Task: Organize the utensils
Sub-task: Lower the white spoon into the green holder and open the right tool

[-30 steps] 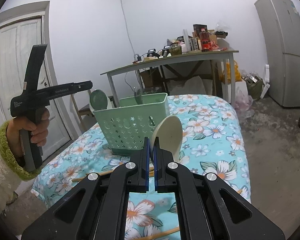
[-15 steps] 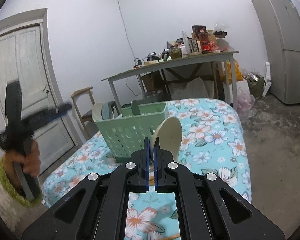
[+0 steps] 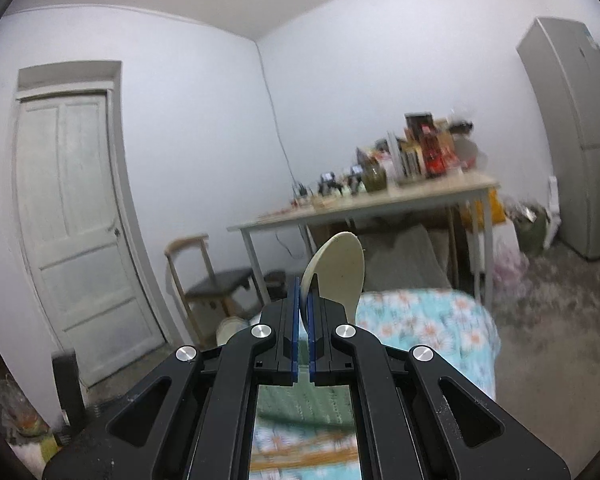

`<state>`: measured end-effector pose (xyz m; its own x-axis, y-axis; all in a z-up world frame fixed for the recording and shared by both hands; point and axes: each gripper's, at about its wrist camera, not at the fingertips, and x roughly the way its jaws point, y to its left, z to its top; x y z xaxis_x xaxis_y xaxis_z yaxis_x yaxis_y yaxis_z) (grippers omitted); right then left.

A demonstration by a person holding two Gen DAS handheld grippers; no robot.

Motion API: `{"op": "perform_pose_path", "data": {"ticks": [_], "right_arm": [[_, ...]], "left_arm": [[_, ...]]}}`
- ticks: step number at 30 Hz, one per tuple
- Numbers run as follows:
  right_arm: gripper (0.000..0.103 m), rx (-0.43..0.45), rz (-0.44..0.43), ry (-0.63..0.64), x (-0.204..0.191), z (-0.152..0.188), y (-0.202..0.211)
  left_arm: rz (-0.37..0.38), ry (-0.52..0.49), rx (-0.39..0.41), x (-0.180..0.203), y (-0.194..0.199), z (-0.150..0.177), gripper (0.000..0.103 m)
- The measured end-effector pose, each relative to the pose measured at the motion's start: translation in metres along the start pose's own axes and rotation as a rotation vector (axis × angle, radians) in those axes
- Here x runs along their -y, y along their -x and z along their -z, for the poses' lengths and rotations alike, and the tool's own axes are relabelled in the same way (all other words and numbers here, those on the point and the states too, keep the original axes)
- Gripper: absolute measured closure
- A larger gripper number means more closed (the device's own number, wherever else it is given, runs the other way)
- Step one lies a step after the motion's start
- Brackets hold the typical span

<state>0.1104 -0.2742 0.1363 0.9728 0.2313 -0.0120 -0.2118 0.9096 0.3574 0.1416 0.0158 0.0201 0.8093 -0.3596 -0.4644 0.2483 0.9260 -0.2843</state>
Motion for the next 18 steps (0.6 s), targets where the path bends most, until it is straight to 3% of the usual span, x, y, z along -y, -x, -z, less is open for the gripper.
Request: {"op": "perform_pose_path", "data": {"ticks": [10,18], "right_arm": [[0.101,0.038,-0.139,-0.061,-0.005,-0.04,-0.057],[0.101,-0.058,-0.16,-0.141,0.006,-0.011,-0.106]], "left_arm": [[-0.021,0.033,0.004,-0.022,0.008,0.012,0.043],[-0.037,0.076,0.005,-0.043,0.01,0.015,0.043]]}}
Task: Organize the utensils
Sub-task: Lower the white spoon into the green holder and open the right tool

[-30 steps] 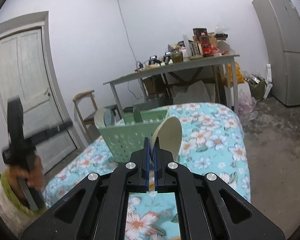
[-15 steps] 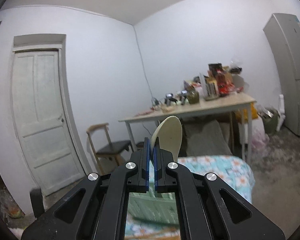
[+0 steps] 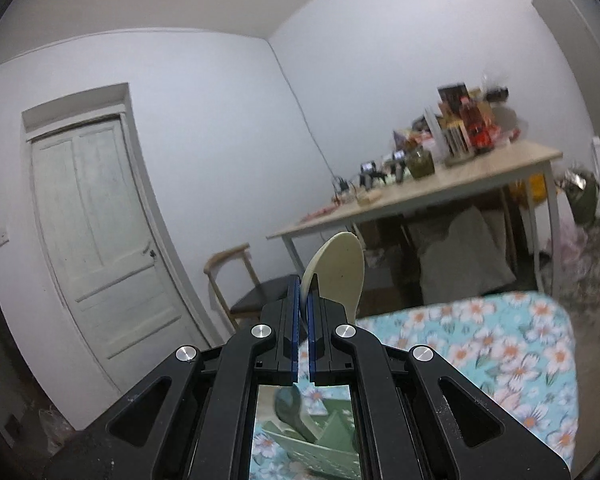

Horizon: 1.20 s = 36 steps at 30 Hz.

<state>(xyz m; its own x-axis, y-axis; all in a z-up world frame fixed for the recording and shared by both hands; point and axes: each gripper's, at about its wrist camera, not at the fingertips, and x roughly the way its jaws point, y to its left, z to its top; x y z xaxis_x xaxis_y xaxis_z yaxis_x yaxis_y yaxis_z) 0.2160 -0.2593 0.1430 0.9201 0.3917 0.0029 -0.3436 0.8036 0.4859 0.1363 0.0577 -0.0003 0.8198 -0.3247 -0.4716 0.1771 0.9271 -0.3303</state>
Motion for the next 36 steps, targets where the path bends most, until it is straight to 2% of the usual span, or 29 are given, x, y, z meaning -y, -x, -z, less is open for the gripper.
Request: {"op": "perform_pose_path", "data": {"ticks": [6,11,13,16,22,28,33,36], "right_arm": [[0.101,-0.1,0.042,-0.051,0.024,0.035,-0.022],[0.091,-0.167,0.068,-0.088,0.027,0.052,-0.023],[0.074,-0.176,0.078,-0.091,0.026,0.054,-0.018],[0.055,-0.17,0.091,-0.1,0.023,0.053,-0.003],[0.032,-0.166,0.095,-0.084,0.014,0.049,0.02],[0.025,-0.157,0.082,-0.032,0.001,0.04,0.033],[0.025,-0.153,0.064,-0.083,0.0,0.036,0.034],[0.021,-0.171,0.095,-0.065,-0.009,0.041,0.048]], "left_arm": [[-0.001,0.012,-0.001,-0.007,-0.001,-0.001,0.043],[0.003,0.02,-0.004,-0.008,-0.001,-0.001,0.043],[0.006,0.019,-0.005,-0.007,-0.001,-0.001,0.043],[0.01,0.015,-0.005,-0.003,0.001,-0.001,0.042],[0.027,0.011,0.001,0.001,0.006,0.0,0.04],[0.044,-0.001,0.005,0.007,0.011,0.001,0.039],[0.048,0.005,0.007,0.008,0.016,0.002,0.039],[0.049,0.009,0.003,0.007,0.018,0.003,0.038]]}}
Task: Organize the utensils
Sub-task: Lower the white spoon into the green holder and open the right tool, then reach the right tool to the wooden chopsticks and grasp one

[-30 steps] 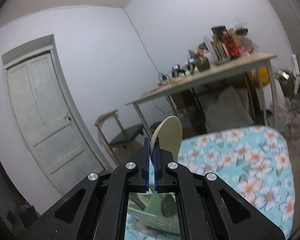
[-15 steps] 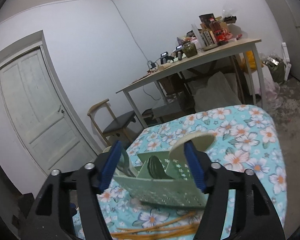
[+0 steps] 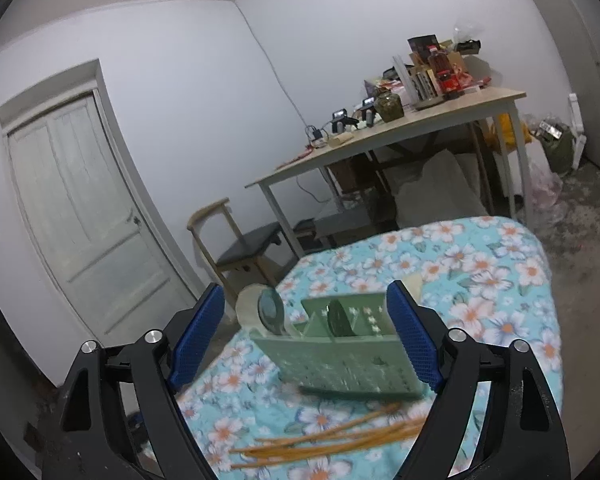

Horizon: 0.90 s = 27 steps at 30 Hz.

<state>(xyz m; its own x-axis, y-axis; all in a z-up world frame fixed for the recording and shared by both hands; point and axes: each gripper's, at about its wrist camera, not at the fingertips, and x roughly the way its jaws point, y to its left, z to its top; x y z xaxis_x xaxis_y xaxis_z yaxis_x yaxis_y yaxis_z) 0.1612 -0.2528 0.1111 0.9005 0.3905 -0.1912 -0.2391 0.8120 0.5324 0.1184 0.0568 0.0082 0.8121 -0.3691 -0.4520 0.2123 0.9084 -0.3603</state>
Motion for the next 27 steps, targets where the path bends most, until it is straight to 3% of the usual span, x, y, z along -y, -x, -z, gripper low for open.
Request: {"op": "perform_pose_path", "data": {"ticks": [3,7,13,17,22,27], "right_arm": [[0.012,-0.028,0.052,0.009,-0.001,0.016,0.019],[0.008,-0.111,0.206,-0.006,0.004,0.055,0.048],[0.008,-0.315,0.544,0.092,0.005,0.128,0.059],[0.008,-0.393,0.728,0.149,0.008,0.16,0.053],[0.008,-0.351,0.885,0.194,0.013,0.163,0.058],[0.008,-0.159,0.995,0.335,-0.001,0.154,0.074]], "left_arm": [[0.001,-0.002,-0.02,0.0,-0.001,0.003,0.038],[0.031,-0.006,-0.049,0.001,-0.003,0.011,0.038],[0.077,-0.014,-0.113,0.004,-0.009,0.026,0.038],[0.095,-0.038,-0.143,0.01,-0.009,0.034,0.037],[0.101,-0.044,-0.149,0.008,-0.002,0.04,0.036],[0.1,-0.03,-0.14,0.004,0.003,0.04,0.036]]}}
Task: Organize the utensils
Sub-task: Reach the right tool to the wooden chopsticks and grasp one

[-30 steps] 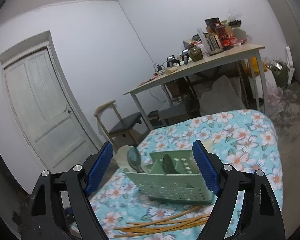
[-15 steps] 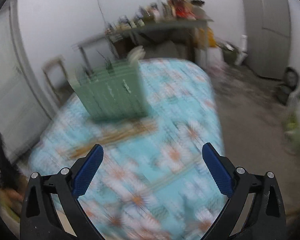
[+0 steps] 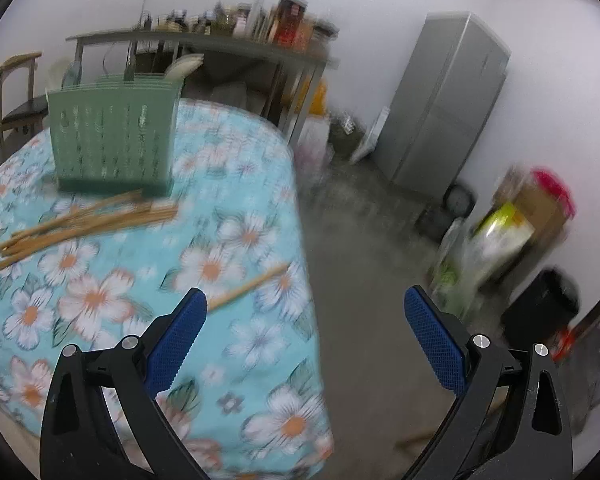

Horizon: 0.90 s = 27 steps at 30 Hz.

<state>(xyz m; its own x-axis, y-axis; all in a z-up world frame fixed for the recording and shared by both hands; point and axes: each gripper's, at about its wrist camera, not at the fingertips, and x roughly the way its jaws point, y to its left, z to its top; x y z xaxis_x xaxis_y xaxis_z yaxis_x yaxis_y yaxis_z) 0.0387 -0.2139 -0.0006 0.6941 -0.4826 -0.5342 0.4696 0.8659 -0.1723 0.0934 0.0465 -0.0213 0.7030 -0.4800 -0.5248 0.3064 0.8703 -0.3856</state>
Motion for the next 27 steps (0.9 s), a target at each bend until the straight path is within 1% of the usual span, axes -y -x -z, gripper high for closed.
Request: {"op": "perform_pose_path", "data": {"ticks": [2,3,4,6,8,11,12,13,14,15,16,17,18,21,23,26,27], "right_arm": [[0.008,0.072,0.042,0.016,-0.002,-0.001,0.006],[0.008,0.084,0.051,0.022,-0.003,-0.001,0.005],[0.008,0.088,0.042,0.016,-0.003,-0.004,0.004],[0.008,0.093,0.003,-0.047,0.002,-0.007,0.001],[0.008,0.07,-0.019,-0.107,0.007,-0.011,-0.002],[0.008,0.013,-0.108,-0.245,0.02,-0.02,-0.012],[0.008,0.016,-0.146,-0.288,0.025,-0.022,-0.013],[0.008,0.034,-0.159,-0.315,0.026,-0.022,-0.009],[0.008,0.077,-0.152,-0.344,0.029,-0.023,-0.003],[0.008,0.129,-0.136,-0.36,0.03,-0.023,0.003],[0.008,0.206,-0.114,-0.363,0.03,-0.023,0.012],[0.008,0.246,-0.105,-0.36,0.028,-0.022,0.016],[0.008,0.259,-0.101,-0.362,0.029,-0.022,0.018],[0.008,0.227,-0.16,-0.392,0.031,-0.025,0.015],[0.008,0.214,-0.164,-0.417,0.031,-0.024,0.012],[0.008,0.208,-0.157,-0.388,0.03,-0.022,0.009],[0.008,0.196,-0.173,-0.38,0.029,-0.021,0.007]], "left_arm": [[0.001,0.005,0.003,-0.001,0.001,-0.001,0.036],[0.002,0.004,0.001,-0.001,0.001,-0.001,0.036],[0.005,0.002,0.001,-0.001,0.001,-0.001,0.036],[0.007,-0.001,0.004,0.0,0.001,0.0,0.036],[0.013,0.0,0.006,0.0,0.001,-0.001,0.036],[0.021,0.006,0.008,-0.001,0.002,0.0,0.036],[0.02,0.005,0.008,-0.001,0.002,0.0,0.036],[0.02,0.007,0.009,-0.002,0.002,-0.001,0.035],[0.02,0.01,0.009,-0.002,0.002,-0.001,0.035],[0.021,0.014,0.009,-0.003,0.003,-0.001,0.035],[0.021,0.016,0.009,-0.003,0.003,-0.001,0.035],[0.02,0.018,0.009,-0.004,0.003,0.0,0.035],[0.02,0.02,0.008,-0.004,0.002,-0.001,0.035],[0.02,0.027,0.005,-0.005,0.002,0.0,0.035],[0.02,0.027,0.004,-0.005,0.002,0.0,0.035],[0.019,0.026,0.006,-0.005,0.002,0.0,0.035],[0.016,0.025,0.007,-0.004,0.001,0.0,0.035]]}}
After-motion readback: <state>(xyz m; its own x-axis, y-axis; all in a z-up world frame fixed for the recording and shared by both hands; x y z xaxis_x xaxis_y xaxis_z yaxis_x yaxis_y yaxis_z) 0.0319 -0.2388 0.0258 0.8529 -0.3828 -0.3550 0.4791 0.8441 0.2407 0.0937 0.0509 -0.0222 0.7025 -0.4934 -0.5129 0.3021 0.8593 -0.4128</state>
